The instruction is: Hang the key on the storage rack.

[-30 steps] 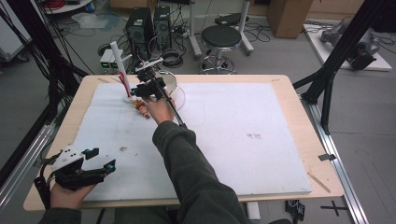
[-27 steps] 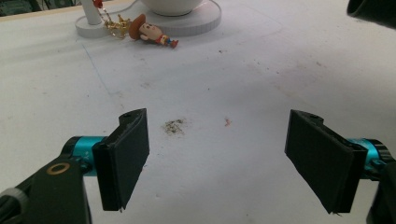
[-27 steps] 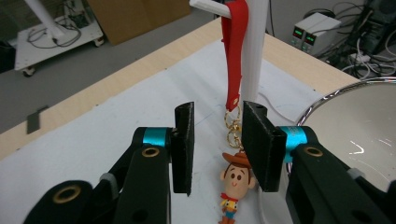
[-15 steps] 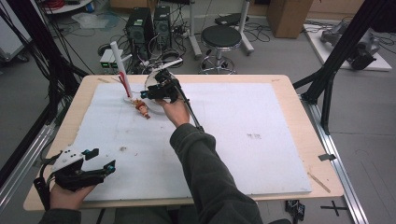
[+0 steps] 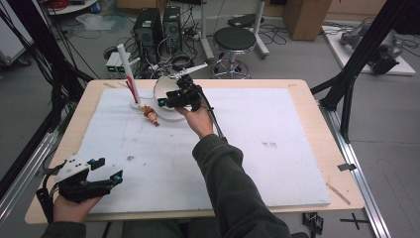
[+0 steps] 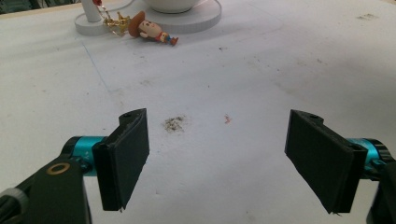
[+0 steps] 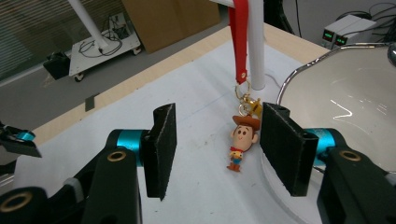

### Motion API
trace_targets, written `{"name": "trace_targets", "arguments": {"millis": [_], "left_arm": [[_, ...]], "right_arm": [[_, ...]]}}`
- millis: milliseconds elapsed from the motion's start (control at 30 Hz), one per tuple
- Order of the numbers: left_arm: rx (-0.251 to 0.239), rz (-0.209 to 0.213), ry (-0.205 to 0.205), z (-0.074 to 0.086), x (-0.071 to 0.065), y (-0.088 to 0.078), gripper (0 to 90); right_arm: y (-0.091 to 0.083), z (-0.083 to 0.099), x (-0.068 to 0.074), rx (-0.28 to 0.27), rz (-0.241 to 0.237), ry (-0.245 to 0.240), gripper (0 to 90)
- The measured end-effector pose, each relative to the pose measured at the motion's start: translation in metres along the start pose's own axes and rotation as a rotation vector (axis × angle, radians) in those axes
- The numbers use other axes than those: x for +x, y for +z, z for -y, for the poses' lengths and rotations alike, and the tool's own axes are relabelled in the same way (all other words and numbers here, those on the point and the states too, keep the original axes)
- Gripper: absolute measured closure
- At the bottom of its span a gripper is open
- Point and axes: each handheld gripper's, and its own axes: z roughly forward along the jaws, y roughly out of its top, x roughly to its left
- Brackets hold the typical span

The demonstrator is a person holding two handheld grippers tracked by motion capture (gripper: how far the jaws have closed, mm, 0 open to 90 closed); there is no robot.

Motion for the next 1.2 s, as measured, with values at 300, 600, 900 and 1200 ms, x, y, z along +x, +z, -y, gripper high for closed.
{"name": "trace_targets", "arguments": {"millis": [300, 600, 900, 1200], "left_arm": [[0.002, -0.001, 0.002, 0.000, 0.000, 0.000, 22.3], [0.003, 0.003, 0.002, 0.000, -0.001, 0.002, 22.3], [0.005, 0.004, 0.000, 0.000, -0.001, 0.001, 22.4], [0.011, 0.004, 0.007, -0.001, 0.000, 0.003, 22.3]], "right_arm": [[-0.015, 0.006, 0.010, 0.000, -0.005, -0.055, 40.2], [-0.034, 0.023, 0.006, -0.006, -0.011, -0.041, 35.4], [-0.051, 0.037, 0.004, 0.008, 0.007, -0.042, 29.8], [-0.067, 0.050, 0.000, -0.020, 0.009, -0.020, 24.0]]}}
